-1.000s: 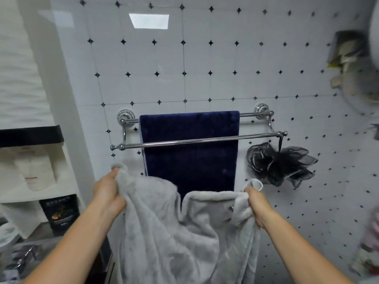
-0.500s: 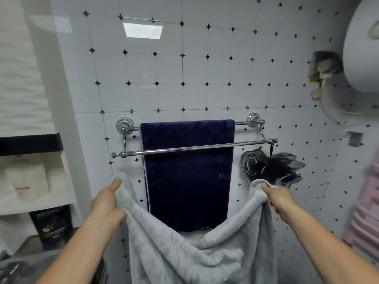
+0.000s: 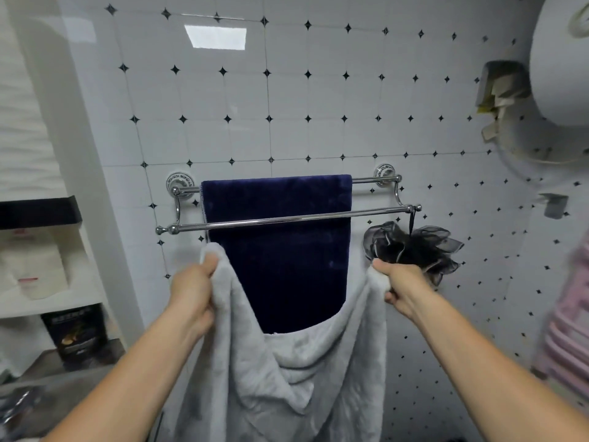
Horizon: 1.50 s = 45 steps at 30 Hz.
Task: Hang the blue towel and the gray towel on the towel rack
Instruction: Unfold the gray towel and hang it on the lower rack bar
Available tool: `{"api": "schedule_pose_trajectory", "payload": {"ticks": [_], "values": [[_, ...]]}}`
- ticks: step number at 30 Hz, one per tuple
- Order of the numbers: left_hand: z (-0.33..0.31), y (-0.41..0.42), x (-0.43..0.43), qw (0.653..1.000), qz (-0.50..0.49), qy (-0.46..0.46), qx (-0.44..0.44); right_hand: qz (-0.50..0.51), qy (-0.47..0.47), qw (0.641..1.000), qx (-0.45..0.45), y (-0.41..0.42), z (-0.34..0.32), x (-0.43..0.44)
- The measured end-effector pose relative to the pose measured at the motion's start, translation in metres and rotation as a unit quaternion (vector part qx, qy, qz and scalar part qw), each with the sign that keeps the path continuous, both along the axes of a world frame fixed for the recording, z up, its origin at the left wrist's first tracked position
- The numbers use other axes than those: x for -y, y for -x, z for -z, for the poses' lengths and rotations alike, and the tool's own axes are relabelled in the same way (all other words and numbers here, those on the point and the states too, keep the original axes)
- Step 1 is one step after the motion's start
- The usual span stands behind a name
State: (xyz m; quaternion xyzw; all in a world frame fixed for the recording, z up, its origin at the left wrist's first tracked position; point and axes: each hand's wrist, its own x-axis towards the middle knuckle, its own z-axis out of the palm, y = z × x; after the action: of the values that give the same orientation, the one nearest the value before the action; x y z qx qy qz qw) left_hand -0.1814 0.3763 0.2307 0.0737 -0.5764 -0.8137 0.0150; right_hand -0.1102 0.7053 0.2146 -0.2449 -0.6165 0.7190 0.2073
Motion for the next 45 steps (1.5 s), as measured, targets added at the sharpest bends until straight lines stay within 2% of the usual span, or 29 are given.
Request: {"api": "schedule_pose_trajectory", "payload": {"ticks": [2, 4, 7, 8, 9, 12, 14, 18, 20, 22, 25, 26, 30, 33, 37, 40, 45], "values": [[0.014, -0.025, -0.030, 0.998, 0.052, 0.046, -0.014, -0.072, -0.042, 0.995, -0.050, -0.002, -0.005, 0.031], [0.024, -0.046, -0.054, 0.990, 0.103, 0.081, -0.047, -0.139, -0.146, 0.972, -0.121, -0.010, -0.010, 0.069], [0.033, -0.071, -0.076, 0.983, 0.125, 0.095, -0.098, -0.199, -0.379, 0.892, -0.143, -0.026, -0.005, 0.106], [0.034, -0.077, -0.078, 0.982, 0.124, 0.094, -0.111, -0.201, -0.432, 0.866, -0.148, -0.031, -0.002, 0.111], [0.034, -0.083, -0.078, 0.981, 0.124, 0.090, -0.121, -0.212, -0.442, 0.856, -0.164, -0.035, 0.000, 0.114], [0.034, -0.091, -0.075, 0.977, 0.133, 0.079, -0.144, -0.270, -0.374, 0.863, -0.204, -0.042, 0.007, 0.111], [0.032, -0.093, -0.072, 0.974, 0.141, 0.080, -0.158, -0.270, -0.363, 0.862, -0.230, -0.042, 0.014, 0.110], [0.030, -0.096, -0.071, 0.962, 0.177, 0.079, -0.194, -0.265, -0.374, 0.843, -0.281, -0.042, 0.021, 0.112], [0.029, -0.097, -0.069, 0.958, 0.181, 0.088, -0.202, -0.284, -0.386, 0.833, -0.275, -0.042, 0.025, 0.108], [0.028, -0.095, -0.069, 0.958, 0.188, 0.094, -0.195, -0.336, -0.325, 0.846, -0.255, -0.041, 0.027, 0.101], [0.028, -0.090, -0.066, 0.947, 0.228, 0.112, -0.196, -0.395, -0.176, 0.871, -0.232, -0.039, 0.025, 0.087], [0.028, -0.090, -0.065, 0.941, 0.247, 0.119, -0.198, -0.400, -0.169, 0.873, -0.222, -0.037, 0.026, 0.082], [0.029, -0.093, -0.060, 0.931, 0.269, 0.155, -0.191, -0.414, -0.277, 0.848, -0.178, -0.034, 0.032, 0.069], [0.036, -0.090, -0.055, 0.936, 0.264, 0.145, -0.183, -0.406, -0.237, 0.865, -0.175, -0.032, 0.030, 0.067], [0.039, -0.095, -0.051, 0.923, 0.266, 0.178, -0.214, -0.357, -0.195, 0.884, -0.228, -0.031, 0.021, 0.069], [0.039, -0.097, -0.050, 0.915, 0.252, 0.214, -0.233, -0.357, -0.187, 0.886, -0.229, -0.032, 0.018, 0.078], [0.041, -0.097, -0.047, 0.929, 0.199, 0.197, -0.241, -0.365, -0.192, 0.882, -0.229, -0.035, 0.011, 0.091]]}}
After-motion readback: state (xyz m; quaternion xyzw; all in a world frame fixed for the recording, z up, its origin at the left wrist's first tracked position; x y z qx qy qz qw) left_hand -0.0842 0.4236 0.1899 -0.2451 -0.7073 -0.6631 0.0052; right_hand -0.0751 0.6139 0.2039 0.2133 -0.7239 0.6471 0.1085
